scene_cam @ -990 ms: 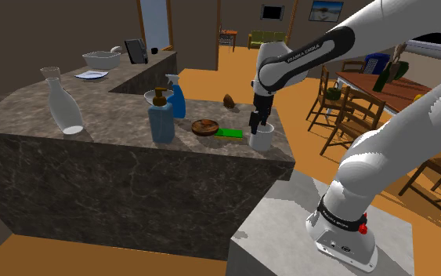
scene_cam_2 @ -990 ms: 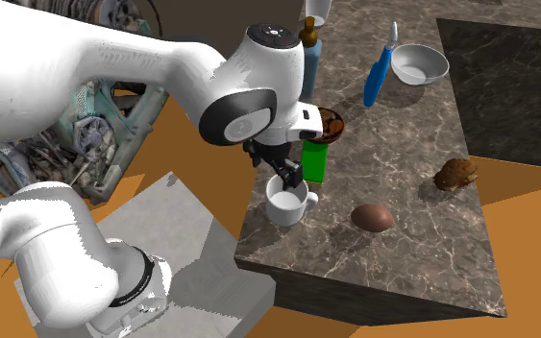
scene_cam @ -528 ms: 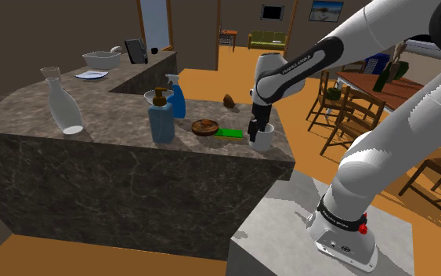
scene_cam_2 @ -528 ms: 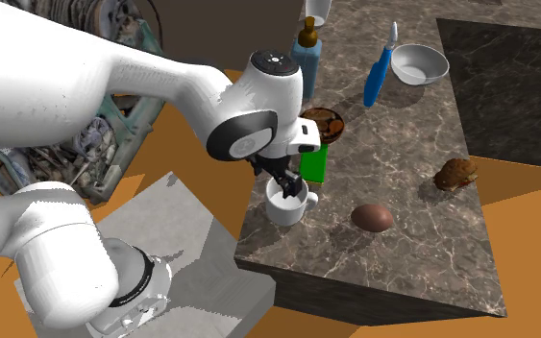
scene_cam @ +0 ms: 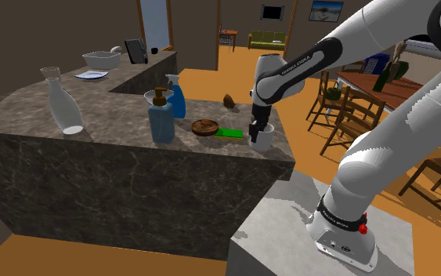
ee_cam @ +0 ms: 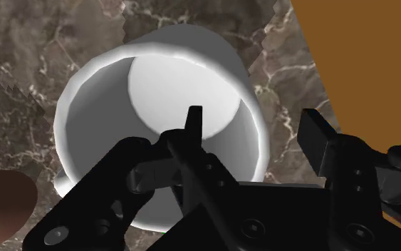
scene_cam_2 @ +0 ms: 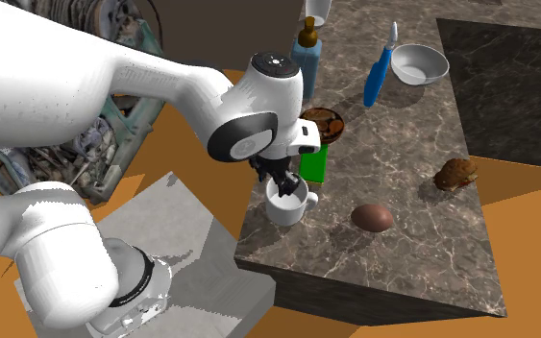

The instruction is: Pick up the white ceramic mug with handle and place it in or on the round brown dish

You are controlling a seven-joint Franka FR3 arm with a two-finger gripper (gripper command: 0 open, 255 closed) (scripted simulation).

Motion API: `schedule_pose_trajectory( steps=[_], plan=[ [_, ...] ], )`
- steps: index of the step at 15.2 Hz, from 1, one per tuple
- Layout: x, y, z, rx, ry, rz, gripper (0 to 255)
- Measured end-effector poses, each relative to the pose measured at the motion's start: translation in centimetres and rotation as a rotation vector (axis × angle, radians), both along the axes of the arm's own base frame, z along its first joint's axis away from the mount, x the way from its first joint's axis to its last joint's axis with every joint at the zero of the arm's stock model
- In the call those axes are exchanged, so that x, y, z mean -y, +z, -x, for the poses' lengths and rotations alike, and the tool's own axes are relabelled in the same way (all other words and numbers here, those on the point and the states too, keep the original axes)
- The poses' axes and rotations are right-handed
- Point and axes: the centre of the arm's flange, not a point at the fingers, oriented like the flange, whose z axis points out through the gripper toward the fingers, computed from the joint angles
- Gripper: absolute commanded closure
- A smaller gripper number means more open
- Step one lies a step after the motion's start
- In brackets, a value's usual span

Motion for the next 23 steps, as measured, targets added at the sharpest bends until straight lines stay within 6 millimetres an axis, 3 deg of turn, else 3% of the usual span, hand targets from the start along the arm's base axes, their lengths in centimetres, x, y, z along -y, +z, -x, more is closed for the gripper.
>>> schedule_pose_trajectory(
  steps=[10,23],
  plan=[
    [0.0,0.2,0.0,0.0,0.0,0.0,255],
    [0.0,6.9,0.0,0.0,0.0,0.0,255]
  ],
)
